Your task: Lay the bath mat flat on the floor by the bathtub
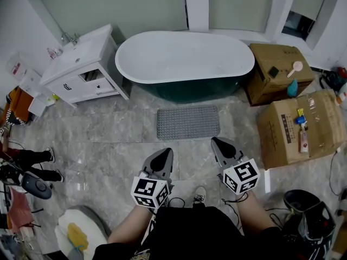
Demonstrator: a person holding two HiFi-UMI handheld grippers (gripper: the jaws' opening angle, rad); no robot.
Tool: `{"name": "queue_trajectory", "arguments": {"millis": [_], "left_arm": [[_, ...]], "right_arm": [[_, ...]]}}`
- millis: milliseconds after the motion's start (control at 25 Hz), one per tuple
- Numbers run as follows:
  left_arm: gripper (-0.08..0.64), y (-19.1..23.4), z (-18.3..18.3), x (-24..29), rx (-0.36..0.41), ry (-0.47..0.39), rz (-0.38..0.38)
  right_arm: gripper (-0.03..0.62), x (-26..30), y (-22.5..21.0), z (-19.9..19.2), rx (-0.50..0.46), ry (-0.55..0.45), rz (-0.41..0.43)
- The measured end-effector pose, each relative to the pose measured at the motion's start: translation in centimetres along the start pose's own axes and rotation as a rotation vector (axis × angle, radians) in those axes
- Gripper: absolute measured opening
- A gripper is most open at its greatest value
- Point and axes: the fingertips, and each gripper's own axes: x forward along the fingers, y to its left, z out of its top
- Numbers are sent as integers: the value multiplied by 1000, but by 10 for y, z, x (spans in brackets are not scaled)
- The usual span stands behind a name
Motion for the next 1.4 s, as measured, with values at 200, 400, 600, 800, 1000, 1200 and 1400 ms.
{"name": "queue_trajectory", "arguments": {"millis": [200, 400, 600, 800, 1000, 1200, 1400], "left_arm": [[17, 25, 0, -23, -8, -17, -21], [17, 54, 2, -48, -10, -29, -51], [17, 78, 3, -71, -2, -36, -87], [17, 95, 0, -86, -10, -43, -116], [17, 108, -6, -98, -9, -41, -137], [17, 115, -6, -105, 3, -37, -158], [17, 118, -3, -105, 14, -37, -172]], "right_arm": [[17, 14, 37, 0, -7, 2, -12], [17, 25, 77, 7, -22, -6, -36], [16, 31, 106, 10, -28, -10, -75], [16, 31, 128, 7, -30, -6, -113], [16, 35, 145, 5, -35, -2, -138], [15, 37, 157, 6, -35, -9, -157], [15, 39, 160, 6, -31, -13, -168]]}}
